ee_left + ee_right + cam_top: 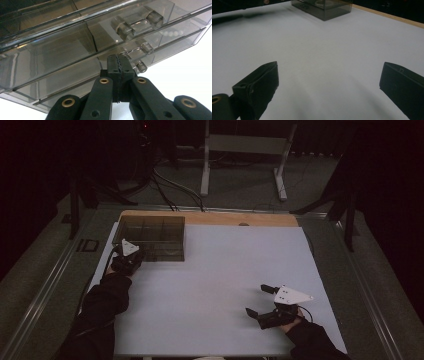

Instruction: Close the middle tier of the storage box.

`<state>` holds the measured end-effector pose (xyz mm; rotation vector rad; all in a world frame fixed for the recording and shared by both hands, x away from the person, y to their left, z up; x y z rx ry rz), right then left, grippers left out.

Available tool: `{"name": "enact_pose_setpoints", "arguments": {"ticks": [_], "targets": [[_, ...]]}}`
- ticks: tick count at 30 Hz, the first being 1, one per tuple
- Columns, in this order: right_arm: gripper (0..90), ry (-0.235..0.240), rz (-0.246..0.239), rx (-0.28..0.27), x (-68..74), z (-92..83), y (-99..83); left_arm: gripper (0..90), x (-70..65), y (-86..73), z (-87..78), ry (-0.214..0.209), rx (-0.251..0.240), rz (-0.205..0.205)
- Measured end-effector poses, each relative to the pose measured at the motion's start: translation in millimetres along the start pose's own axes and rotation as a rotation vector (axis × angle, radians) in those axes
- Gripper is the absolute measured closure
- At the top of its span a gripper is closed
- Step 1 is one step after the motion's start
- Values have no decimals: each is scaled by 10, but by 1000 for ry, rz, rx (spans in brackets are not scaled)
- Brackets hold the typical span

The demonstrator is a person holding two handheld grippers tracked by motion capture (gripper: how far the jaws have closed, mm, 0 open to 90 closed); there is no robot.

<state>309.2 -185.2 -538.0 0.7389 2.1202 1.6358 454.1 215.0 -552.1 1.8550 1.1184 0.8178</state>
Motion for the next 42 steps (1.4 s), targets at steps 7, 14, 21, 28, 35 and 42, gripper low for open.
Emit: {"name": "enact_pose_setpoints", "arguments": {"ticks": [7,14,21,28,35,42], "targets": [[22,2,0,2,5,4,-3,900,5,3,1,-5,2,14],[22,0,1,3,1,4,-5,900,12,-20,5,-10,-1,3],[22,-3,-2,-2,-1,-5,4,900,1,-48,-29,-13,10,-5],[22,-3,-1,-2,0,-7,5,900,10,-40,-124,-18,5,-26],[22,-5,0,-2,-5,-7,7,852,-14,-16,-182,-37,1,-62],[22,-4,1,-3,-4,-7,7,601,-62,-19,-199,-45,28,-56]]}}
Point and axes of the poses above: each handheld gripper's, and its own axes: z roughly forward along the jaws, y roughly out of its top, x roughly to its left, the point moved 9 cm from there along z, roughly forward along the jaws, and after that the axes turned 10 degrees about -x, right-handed, at the moved point
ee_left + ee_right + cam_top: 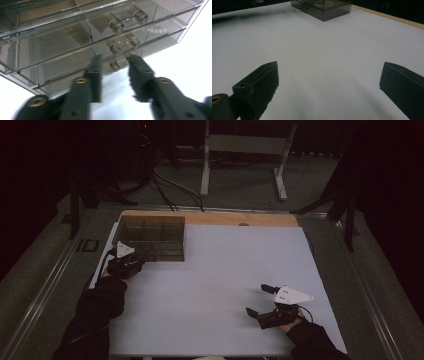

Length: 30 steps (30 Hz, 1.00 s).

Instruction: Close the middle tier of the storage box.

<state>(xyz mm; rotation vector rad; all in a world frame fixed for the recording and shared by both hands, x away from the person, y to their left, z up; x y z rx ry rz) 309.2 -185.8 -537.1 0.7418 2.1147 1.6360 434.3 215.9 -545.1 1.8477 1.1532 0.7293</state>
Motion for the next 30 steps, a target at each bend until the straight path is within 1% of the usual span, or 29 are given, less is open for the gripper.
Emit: {"name": "enact_pose_setpoints", "arguments": {"ticks": [1,3,4,6,7,8,9,10,11,13,14,16,19,20,21,25,26,27,30], "targets": [[22,0,0,0,0,0,0,576,-19,-13,7,-15,11,-4],[22,0,1,0,0,2,0,486,-41,-35,15,-18,27,6],[22,0,0,0,-1,3,-1,480,-52,-44,18,-24,34,7],[22,0,0,-1,-2,4,-1,371,-71,-65,33,-26,51,-1],[22,-1,1,0,-3,4,-3,341,-83,-71,41,-34,54,-9],[22,-1,2,1,-4,5,-4,279,-90,-72,47,-30,54,-13],[22,-2,3,1,-4,6,-4,220,-97,-75,48,-35,60,-9],[22,-2,3,1,-4,7,-4,177,-106,-72,49,-40,60,-8],[22,-2,3,1,-5,6,-4,162,-113,-66,48,-41,60,-12],[22,-3,2,0,-6,4,-3,51,-127,-73,59,-50,76,-12],[22,-3,2,0,-7,3,-3,30,-137,-75,59,-55,81,-15],[22,-2,2,0,-5,3,-4,30,-139,-62,54,-47,71,0],[22,-2,1,0,-5,3,-3,30,-142,-39,49,-53,56,-8],[22,-2,1,1,-6,3,-4,28,-134,-38,51,-47,57,-8],[22,-2,1,1,-6,3,-4,14,-129,-38,52,-49,59,-10],[22,-2,-1,1,-4,2,-3,14,-166,-36,59,-91,57,-21],[22,-2,-2,0,-5,2,-3,14,-173,-42,61,-94,66,-20],[22,-2,-2,0,-5,2,-3,14,-184,-38,62,-101,62,-20],[22,-2,-1,1,-6,3,-4,13,-193,-27,66,-106,56,-19]]}}
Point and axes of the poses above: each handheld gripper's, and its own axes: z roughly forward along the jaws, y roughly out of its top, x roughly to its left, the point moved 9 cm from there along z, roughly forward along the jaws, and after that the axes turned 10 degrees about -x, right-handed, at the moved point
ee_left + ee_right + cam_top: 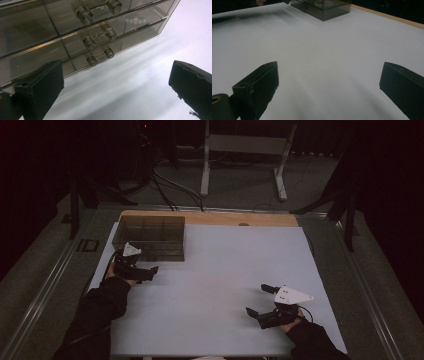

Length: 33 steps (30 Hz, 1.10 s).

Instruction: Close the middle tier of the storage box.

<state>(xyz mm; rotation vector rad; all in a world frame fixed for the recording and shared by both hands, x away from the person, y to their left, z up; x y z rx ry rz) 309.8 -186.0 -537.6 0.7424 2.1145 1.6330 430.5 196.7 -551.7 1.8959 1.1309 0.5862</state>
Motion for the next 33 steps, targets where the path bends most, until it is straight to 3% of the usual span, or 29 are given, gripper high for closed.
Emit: {"name": "enact_pose_setpoints", "arguments": {"ticks": [4,9,12,18,27,33], "targets": [[22,2,-3,-1,4,2,6,14,-40,25,-7,-38,-8,5],[22,1,-2,-2,6,-3,6,14,-141,14,-20,-119,-12,2],[22,1,-1,-2,4,-5,7,14,-168,28,-30,-149,-26,-17],[22,1,-3,-1,6,-3,5,14,-255,100,-63,-213,-53,-5],[22,0,-8,-1,10,-2,9,14,-379,147,-156,-233,-65,24],[22,0,-6,-5,6,-5,12,14,-398,113,-209,-233,-62,22]]}}
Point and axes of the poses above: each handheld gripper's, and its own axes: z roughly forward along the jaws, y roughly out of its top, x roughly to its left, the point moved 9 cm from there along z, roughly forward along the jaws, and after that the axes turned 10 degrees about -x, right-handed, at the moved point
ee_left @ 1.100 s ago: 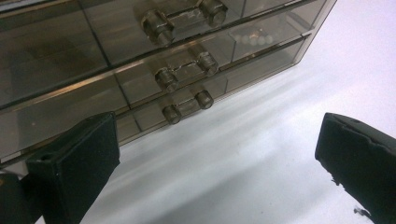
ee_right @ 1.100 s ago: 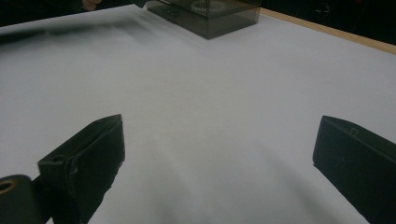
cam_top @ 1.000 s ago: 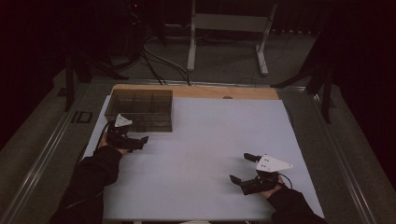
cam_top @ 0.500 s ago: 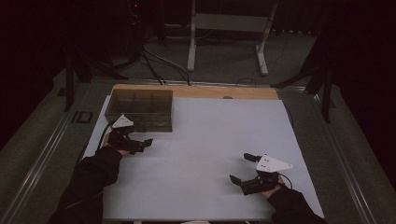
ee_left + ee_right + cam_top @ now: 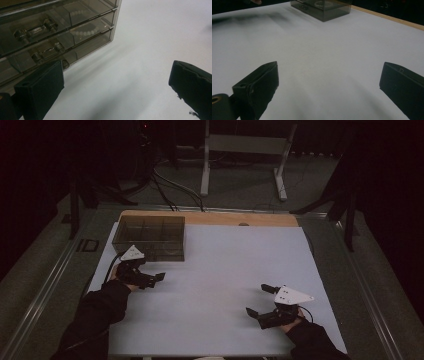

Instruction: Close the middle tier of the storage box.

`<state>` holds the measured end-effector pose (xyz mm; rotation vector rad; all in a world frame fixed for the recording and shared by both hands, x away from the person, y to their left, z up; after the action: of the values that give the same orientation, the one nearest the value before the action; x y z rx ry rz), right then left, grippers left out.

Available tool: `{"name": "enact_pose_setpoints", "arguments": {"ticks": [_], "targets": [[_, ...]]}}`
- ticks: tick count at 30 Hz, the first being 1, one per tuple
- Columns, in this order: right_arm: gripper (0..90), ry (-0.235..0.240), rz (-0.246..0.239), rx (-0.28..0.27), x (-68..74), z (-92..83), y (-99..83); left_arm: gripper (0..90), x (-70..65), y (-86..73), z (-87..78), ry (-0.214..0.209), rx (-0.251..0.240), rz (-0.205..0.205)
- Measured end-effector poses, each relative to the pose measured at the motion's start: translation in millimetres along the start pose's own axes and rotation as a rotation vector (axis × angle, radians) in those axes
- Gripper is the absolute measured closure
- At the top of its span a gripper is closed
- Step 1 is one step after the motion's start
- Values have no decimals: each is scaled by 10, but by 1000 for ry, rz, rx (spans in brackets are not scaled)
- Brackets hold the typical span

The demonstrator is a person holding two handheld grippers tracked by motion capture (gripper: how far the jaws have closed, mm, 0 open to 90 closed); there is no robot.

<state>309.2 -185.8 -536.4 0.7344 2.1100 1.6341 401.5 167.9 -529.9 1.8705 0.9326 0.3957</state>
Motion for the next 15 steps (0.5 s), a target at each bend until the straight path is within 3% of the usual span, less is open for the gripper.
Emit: {"name": "enact_pose_setpoints", "arguments": {"ticks": [15], "targets": [[22,0,2,-1,2,3,2,14,-125,-42,-175,-20,-29,13]]}}
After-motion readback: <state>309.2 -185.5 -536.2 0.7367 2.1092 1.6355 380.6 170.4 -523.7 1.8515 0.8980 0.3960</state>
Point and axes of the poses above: each handheld gripper's, and its own axes: z roughly forward along the jaws, y roughly out of its top, x roughly to its left, the point moved 9 cm from there along z, roughly forward along the jaws, and after that the axes turned 10 degrees about -x, right-handed, at the moved point
